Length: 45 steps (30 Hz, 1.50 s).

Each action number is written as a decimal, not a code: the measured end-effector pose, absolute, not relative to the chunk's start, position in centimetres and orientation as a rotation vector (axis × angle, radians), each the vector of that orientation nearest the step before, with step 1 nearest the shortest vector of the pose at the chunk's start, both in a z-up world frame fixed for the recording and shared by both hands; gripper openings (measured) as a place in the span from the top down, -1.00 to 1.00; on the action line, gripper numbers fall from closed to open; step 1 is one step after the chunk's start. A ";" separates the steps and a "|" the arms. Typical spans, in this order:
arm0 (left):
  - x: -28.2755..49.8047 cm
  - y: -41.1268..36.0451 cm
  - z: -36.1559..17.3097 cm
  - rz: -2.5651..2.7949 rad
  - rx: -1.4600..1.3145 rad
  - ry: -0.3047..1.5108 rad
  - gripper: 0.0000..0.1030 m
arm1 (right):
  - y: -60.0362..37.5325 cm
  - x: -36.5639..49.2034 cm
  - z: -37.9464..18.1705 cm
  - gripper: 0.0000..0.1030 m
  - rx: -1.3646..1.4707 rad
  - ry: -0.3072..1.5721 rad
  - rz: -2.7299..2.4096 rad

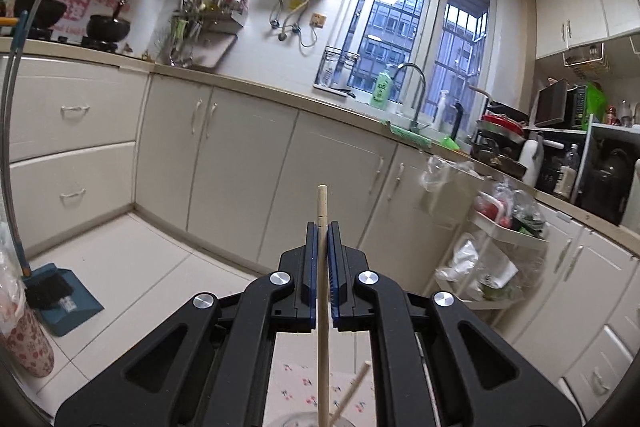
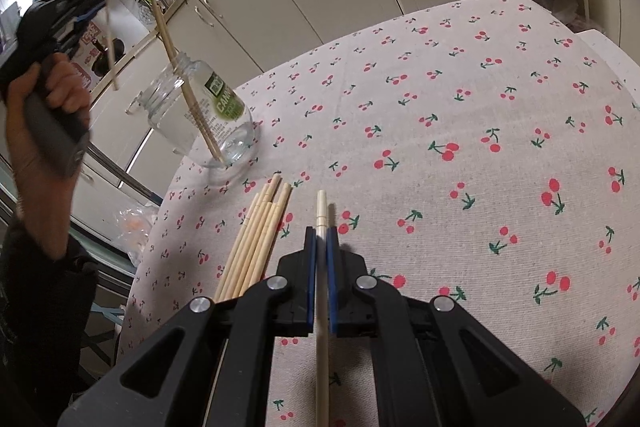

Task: Organize utensils
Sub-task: 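Grasp a wooden stick with the left gripper while the right grasps another, then lower the left gripper's stick into the glass jar and open it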

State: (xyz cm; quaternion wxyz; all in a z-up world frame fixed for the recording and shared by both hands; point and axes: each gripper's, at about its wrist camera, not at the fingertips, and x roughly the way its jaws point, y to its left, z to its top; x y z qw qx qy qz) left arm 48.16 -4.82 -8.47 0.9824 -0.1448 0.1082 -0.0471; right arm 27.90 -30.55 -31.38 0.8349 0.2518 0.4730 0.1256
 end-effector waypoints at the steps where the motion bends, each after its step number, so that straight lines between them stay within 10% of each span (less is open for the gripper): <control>1: 48.4 -4.9 -8.7 -0.089 -0.290 0.217 0.91 | -30.7 27.8 -31.4 0.88 0.537 0.998 0.266; 35: 43.1 -6.1 -17.2 -0.154 -0.013 0.368 0.86 | -30.7 30.3 -22.9 0.88 0.665 0.671 0.323; 45: 38.8 -3.3 -17.8 -0.140 -0.047 0.401 0.21 | -29.0 33.7 -16.4 0.88 0.667 0.447 0.335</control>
